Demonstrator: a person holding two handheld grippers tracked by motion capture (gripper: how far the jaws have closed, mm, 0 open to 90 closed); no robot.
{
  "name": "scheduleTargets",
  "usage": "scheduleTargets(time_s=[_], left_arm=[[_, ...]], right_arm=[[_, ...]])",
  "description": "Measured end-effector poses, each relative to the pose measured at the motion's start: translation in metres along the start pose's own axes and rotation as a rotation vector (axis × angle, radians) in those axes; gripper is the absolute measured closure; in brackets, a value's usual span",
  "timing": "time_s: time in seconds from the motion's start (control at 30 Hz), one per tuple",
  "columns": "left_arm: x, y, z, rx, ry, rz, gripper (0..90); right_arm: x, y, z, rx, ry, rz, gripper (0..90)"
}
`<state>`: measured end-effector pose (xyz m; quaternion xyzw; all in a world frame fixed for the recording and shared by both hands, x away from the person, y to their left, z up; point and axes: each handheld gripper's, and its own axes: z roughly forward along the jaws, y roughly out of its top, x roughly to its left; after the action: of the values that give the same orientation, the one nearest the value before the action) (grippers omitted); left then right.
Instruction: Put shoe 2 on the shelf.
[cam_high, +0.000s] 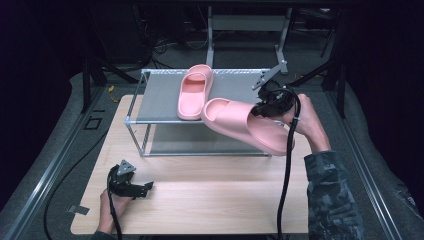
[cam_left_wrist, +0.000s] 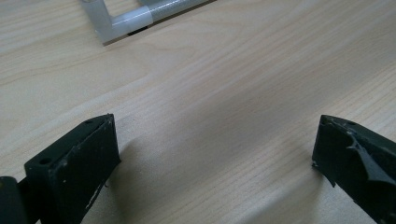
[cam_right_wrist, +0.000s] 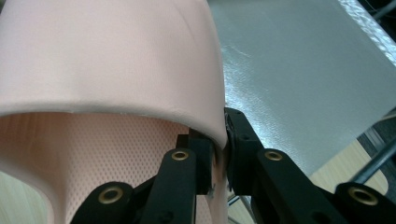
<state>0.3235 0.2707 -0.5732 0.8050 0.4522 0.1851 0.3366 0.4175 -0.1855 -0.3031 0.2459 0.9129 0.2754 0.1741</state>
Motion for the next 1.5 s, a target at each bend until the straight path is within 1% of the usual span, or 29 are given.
scheduleTargets(time_s=[0.13, 0.33, 0.5, 0.63, 0.73, 0.8, 0.83, 1.0, 1.07, 1.13, 1.17, 1.23, 1.27, 1.33, 1.4, 1.47, 1.5], left_arm=[[0.000, 0.000, 0.000, 0.000, 0.000, 0.000, 0.2], [0.000, 0.000, 0.000, 0.000, 0.000, 0.000, 0.2], [0.000, 0.000, 0.000, 0.000, 0.000, 0.000, 0.2], [0.000, 0.000, 0.000, 0.000, 0.000, 0.000, 0.2], [0.000, 0.000, 0.000, 0.000, 0.000, 0.000, 0.2], [0.000, 0.000, 0.000, 0.000, 0.000, 0.001, 0.2], [0.000, 0.000, 0.000, 0.000, 0.000, 0.000, 0.2], [0.000, 0.000, 0.000, 0.000, 0.000, 0.000, 0.2], [0.000, 0.000, 0.000, -0.001, -0.001, -0.002, 0.2], [0.000, 0.000, 0.000, 0.000, -0.002, -0.003, 0.2], [0.000, 0.000, 0.000, 0.000, -0.002, -0.003, 0.2], [0.000, 0.000, 0.000, 0.000, -0.002, -0.003, 0.2], [0.000, 0.000, 0.000, -0.001, -0.002, -0.003, 0.2], [0.000, 0.000, 0.000, 0.000, -0.001, -0.003, 0.2], [0.000, 0.000, 0.000, -0.001, 0.000, 0.000, 0.2], [0.000, 0.000, 0.000, 0.000, 0.000, 0.000, 0.2], [0.000, 0.000, 0.000, 0.000, 0.000, 0.000, 0.2]], right_arm=[[-0.004, 0.003, -0.003, -0.004, -0.050, 0.066, 82.6], [-0.008, 0.009, -0.006, 0.008, -0.099, 0.129, 82.6], [-0.011, 0.014, -0.006, 0.008, -0.139, 0.202, 82.5], [-0.012, 0.020, -0.005, 0.021, -0.184, 0.250, 82.5], [-0.013, 0.025, -0.004, 0.032, -0.203, 0.286, 82.5], [-0.014, 0.028, -0.003, 0.035, -0.216, 0.307, 82.5], [-0.015, 0.030, -0.001, 0.037, -0.213, 0.323, 82.5], [-0.016, 0.040, 0.008, 0.053, -0.239, 0.364, 82.5], [-0.018, 0.043, 0.012, 0.053, -0.238, 0.384, 82.5], [-0.019, 0.045, 0.016, 0.069, -0.250, 0.404, 82.6], [-0.021, 0.046, 0.018, 0.071, -0.238, 0.421, 82.6], [-0.024, 0.047, 0.021, 0.081, -0.257, 0.447, 82.6], [-0.024, 0.048, 0.022, 0.085, -0.266, 0.452, 82.6], [-0.028, 0.049, 0.026, 0.090, -0.260, 0.480, 82.6], [-0.031, 0.049, 0.030, 0.100, -0.274, 0.504, 82.6], [-0.036, 0.049, 0.035, 0.110, -0.276, 0.542, 82.5], [-0.038, 0.049, 0.038, 0.113, -0.285, 0.556, 82.5]])
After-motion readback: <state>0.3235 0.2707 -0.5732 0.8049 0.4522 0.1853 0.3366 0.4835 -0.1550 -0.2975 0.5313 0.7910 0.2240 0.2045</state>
